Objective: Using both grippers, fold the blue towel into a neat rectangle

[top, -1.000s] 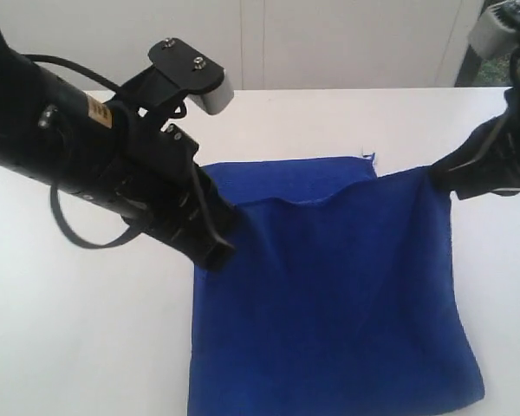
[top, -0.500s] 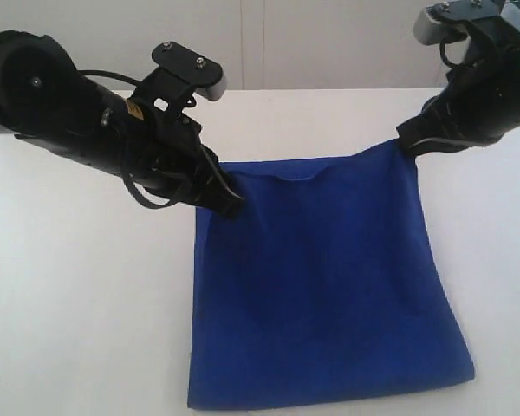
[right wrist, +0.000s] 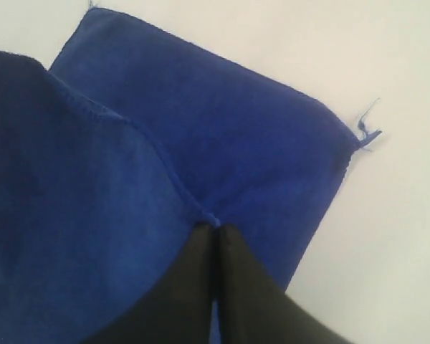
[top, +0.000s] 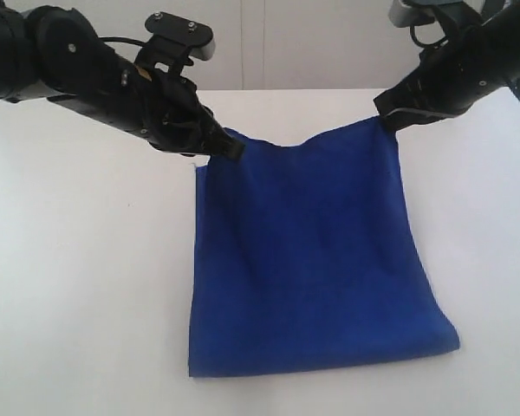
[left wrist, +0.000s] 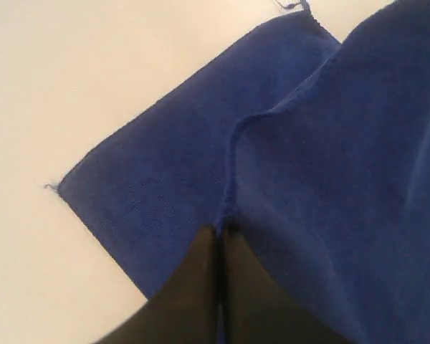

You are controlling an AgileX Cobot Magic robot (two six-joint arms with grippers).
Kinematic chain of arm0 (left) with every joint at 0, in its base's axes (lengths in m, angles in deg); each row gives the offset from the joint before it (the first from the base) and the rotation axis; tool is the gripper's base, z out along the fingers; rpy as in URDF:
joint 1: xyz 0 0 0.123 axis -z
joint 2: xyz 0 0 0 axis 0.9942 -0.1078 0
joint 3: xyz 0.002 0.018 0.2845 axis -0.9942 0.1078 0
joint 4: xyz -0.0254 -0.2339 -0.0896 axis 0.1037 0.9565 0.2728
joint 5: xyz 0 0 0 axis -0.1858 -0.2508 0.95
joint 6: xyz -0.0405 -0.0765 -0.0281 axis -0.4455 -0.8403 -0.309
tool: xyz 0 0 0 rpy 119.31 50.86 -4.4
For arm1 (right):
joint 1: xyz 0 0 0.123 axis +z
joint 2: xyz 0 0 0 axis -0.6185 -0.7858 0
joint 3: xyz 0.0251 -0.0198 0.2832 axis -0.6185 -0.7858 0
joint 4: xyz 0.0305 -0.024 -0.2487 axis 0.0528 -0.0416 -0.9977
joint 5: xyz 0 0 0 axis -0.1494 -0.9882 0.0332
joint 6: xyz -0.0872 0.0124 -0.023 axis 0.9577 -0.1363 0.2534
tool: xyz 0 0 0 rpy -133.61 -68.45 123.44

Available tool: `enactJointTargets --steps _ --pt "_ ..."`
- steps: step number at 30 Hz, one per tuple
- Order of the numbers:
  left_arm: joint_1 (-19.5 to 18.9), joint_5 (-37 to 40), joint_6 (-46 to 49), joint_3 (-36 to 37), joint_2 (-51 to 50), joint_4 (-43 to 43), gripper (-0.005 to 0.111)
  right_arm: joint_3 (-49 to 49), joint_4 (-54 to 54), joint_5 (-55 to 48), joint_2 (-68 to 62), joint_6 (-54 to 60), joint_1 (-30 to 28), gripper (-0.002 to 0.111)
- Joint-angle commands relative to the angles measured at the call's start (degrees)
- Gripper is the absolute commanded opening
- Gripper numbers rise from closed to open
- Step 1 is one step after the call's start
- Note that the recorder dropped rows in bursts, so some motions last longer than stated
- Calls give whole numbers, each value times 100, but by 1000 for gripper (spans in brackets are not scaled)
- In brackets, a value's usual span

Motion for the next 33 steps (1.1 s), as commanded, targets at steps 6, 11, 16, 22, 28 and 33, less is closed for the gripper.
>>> enactJointTargets --steps 6,11,16,22,28,33 --pt "-302 28 -39 -718 -424 9 0 733 -56 111 -435 -78 -21 0" --pt "-421 15 -39 -998 -752 32 0 973 -56 206 -848 -113 -21 0" --pt "-421 -185 -29 -1182 -1208 32 0 985 -56 743 -1289 -113 -21 0" --pt "-421 -455 -29 -1182 -1511 -8 0 1021 -56 1202 -1652 -83 -21 0" --pt "-466 -461 -14 -1182 -1525 -154 0 1255 -46 1006 -1732 120 -10 0" --pt "-532 -479 -14 -1182 -1575 -244 0 1312 -32 1103 -1805 168 13 0"
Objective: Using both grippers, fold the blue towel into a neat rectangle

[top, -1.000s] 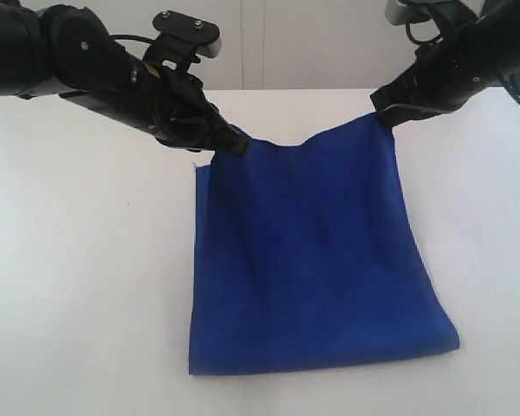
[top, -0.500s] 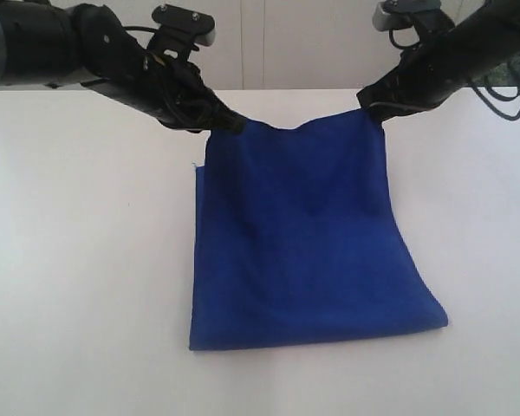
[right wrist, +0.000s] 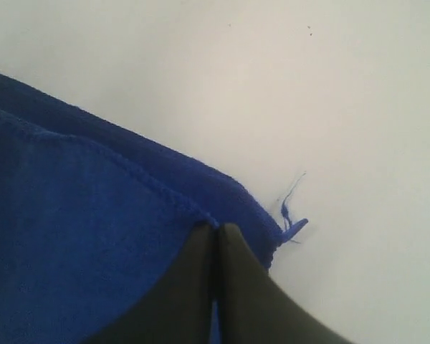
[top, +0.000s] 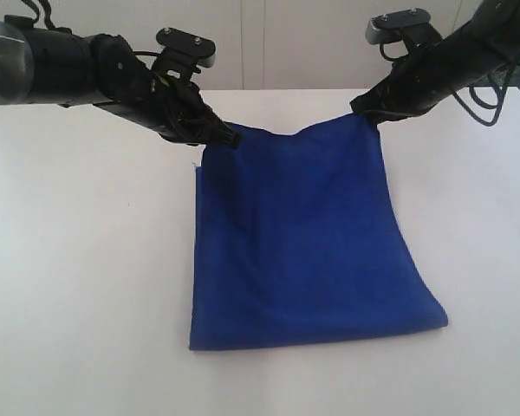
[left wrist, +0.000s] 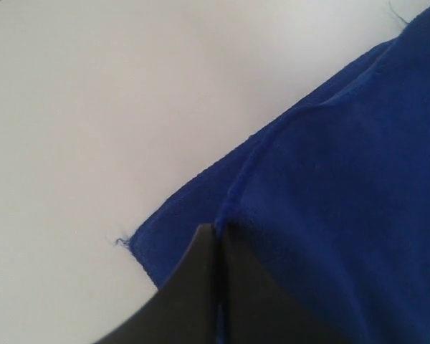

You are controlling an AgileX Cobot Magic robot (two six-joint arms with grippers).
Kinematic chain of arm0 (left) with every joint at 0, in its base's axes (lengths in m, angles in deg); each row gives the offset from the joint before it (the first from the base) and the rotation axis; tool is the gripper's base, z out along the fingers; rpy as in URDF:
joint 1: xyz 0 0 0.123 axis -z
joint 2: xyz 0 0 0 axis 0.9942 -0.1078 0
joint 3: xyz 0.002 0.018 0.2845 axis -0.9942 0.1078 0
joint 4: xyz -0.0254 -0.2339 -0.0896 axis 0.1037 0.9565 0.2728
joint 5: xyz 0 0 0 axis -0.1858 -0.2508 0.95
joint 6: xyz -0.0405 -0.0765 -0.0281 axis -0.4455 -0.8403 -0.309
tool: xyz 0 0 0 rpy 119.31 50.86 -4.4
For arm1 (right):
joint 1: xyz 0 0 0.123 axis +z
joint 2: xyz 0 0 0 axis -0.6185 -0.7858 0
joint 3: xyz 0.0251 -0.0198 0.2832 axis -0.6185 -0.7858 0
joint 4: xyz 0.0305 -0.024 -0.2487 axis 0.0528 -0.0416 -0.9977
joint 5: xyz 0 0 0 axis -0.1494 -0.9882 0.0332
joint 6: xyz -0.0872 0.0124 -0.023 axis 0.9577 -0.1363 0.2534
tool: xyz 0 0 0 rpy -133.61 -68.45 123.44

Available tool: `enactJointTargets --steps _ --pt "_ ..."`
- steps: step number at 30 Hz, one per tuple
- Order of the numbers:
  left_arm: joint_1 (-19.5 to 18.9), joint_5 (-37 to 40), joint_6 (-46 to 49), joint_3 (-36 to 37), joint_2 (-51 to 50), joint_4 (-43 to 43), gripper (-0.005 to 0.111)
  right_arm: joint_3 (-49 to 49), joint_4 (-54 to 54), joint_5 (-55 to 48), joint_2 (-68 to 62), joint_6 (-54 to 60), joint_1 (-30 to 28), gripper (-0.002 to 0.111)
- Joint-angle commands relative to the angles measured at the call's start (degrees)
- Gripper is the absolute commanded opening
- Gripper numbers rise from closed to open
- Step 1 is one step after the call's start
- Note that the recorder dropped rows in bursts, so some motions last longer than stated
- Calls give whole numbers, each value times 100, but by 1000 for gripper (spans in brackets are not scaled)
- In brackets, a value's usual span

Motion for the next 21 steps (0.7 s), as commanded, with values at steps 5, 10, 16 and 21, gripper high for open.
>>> enactJointTargets --steps 5,10,16,21 --pt "-56 -204 -14 -35 -170 -192 0 50 28 282 -247 202 13 0" --pt "-56 -616 -14 -35 -397 -308 0 50 28 628 -480 249 13 0" --pt "-56 -790 -1 -35 -618 -320 0 50 40 1025 -544 279 209 0" --pt "-56 -913 331 -35 -646 -320 0 50 51 1322 -603 357 307 0"
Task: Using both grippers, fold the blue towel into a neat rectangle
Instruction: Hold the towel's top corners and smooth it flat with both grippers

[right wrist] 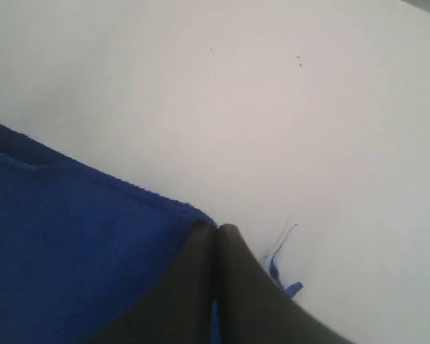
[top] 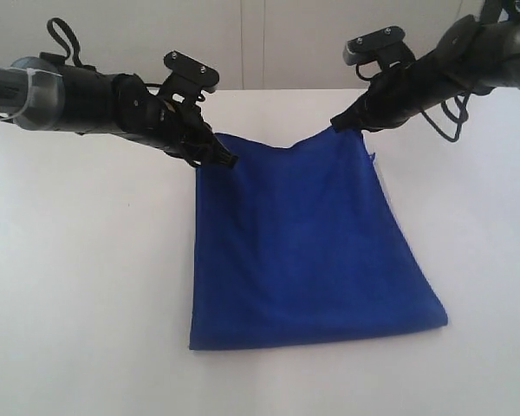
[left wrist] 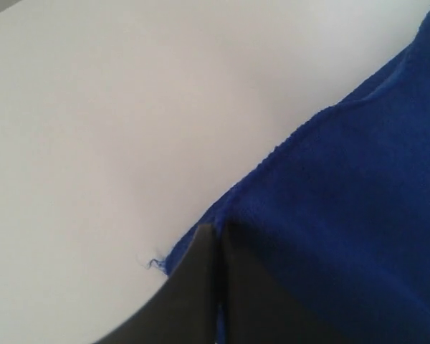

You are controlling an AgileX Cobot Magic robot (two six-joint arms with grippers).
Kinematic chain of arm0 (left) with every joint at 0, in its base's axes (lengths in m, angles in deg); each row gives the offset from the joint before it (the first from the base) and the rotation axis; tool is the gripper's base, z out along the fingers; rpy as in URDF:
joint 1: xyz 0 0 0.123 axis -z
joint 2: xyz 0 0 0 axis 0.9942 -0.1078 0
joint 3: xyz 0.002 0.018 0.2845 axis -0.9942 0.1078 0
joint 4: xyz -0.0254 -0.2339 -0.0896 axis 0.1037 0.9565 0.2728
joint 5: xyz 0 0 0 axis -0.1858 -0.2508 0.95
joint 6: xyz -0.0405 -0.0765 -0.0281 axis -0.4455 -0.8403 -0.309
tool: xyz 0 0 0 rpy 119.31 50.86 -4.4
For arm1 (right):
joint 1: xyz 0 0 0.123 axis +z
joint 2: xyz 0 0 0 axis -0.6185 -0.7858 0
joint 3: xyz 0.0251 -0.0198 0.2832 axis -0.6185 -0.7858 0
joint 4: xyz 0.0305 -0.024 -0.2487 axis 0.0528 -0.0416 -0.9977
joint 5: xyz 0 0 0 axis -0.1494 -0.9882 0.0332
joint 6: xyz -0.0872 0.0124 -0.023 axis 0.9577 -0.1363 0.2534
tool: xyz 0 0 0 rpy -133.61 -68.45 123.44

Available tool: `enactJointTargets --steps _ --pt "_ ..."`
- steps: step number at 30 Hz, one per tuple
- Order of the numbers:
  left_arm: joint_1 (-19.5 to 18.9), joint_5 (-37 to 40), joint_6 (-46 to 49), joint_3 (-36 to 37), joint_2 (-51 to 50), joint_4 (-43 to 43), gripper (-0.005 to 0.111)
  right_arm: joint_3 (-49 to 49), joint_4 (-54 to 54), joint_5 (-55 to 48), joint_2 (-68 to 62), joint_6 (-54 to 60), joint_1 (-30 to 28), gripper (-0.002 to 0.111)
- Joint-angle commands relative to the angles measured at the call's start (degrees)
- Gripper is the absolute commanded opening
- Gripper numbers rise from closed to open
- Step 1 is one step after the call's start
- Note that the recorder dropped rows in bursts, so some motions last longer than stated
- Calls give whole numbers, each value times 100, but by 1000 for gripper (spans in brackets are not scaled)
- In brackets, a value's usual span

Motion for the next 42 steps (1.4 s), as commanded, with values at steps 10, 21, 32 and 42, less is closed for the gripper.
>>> enactJointTargets --steps 10,21,32,42 --pt "-8 -403 439 -29 -221 0 0 15 98 466 -366 61 6 0" --pt "-8 -417 1226 -29 -277 0 0 15 -49 531 -366 61 -59 0" --pt "-8 -491 2169 -29 -508 0 0 15 -49 476 -379 72 -214 0" --pt "-8 -494 2313 -29 -508 0 7 15 -49 451 -422 72 -214 25"
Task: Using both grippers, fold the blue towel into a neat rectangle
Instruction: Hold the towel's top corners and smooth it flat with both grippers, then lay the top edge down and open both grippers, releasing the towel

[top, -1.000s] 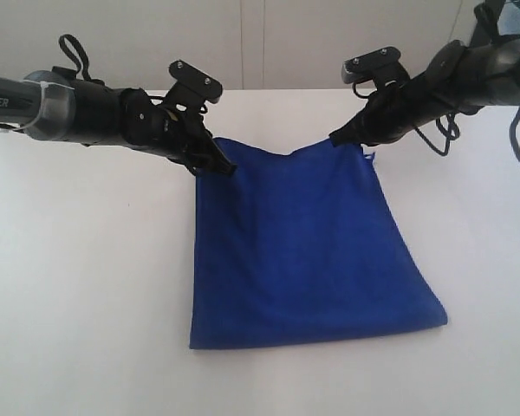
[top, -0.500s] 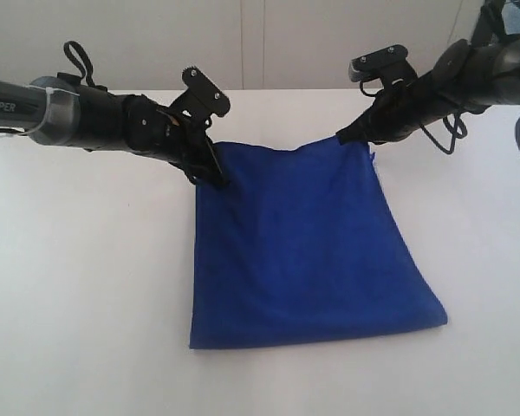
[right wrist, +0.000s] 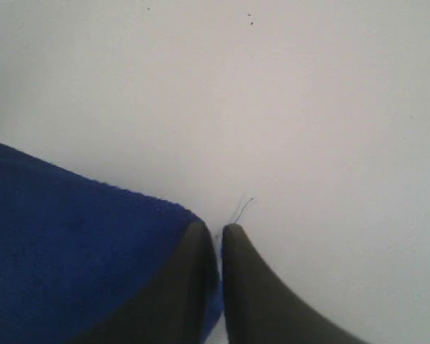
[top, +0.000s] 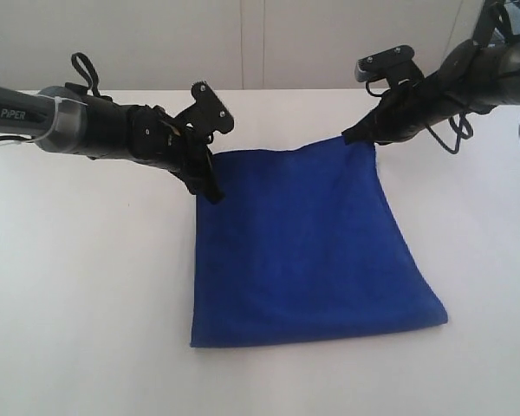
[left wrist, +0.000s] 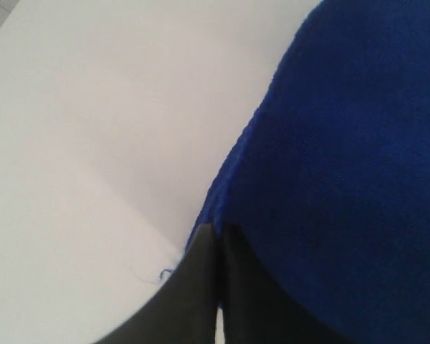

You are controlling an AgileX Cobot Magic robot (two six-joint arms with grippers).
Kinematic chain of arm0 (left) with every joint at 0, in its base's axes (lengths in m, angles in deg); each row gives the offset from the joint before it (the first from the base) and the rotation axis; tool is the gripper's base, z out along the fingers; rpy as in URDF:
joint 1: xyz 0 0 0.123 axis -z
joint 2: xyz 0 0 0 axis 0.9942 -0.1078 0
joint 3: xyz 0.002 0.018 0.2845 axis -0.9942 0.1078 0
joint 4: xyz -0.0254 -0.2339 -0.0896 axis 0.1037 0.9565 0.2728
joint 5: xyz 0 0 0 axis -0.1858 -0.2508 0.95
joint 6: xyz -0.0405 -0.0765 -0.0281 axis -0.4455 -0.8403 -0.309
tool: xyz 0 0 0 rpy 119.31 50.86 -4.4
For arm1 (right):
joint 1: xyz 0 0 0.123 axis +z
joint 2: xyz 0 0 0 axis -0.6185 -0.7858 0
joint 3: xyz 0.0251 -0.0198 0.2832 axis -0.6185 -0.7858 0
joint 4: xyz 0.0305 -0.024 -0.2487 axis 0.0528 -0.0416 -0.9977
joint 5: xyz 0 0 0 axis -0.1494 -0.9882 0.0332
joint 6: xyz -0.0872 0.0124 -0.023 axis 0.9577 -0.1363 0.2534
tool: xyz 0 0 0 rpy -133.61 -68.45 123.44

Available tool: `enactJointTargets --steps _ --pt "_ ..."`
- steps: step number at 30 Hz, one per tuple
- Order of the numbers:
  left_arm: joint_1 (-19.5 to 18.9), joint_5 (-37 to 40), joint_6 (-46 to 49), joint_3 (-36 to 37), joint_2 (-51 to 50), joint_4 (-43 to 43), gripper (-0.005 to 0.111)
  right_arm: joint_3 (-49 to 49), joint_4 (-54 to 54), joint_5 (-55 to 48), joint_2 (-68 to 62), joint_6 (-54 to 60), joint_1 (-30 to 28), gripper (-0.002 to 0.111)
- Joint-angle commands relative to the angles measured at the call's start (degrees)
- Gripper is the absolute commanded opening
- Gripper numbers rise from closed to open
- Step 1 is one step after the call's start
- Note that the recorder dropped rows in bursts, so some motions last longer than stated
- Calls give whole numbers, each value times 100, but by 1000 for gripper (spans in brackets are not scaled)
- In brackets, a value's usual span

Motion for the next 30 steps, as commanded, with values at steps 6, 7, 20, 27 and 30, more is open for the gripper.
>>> enactJointTargets --steps 6,7,20,27,30 --pt "-8 -178 9 -29 35 0 49 15 -17 -73 27 -110 -33 43" --pt "-8 -264 9 -29 35 0 52 15 -17 -100 59 -163 -33 43" --pt "-210 731 -84 -29 725 440 40 15 -36 -1595 809 -680 -71 35" --pt "-337 1282 -1985 -42 1023 565 0 -10 -97 -2145 809 -735 -71 32" --pt "-337 1608 -2314 -190 932 799 0 -10 -97 -2122 809 -863 -71 32"
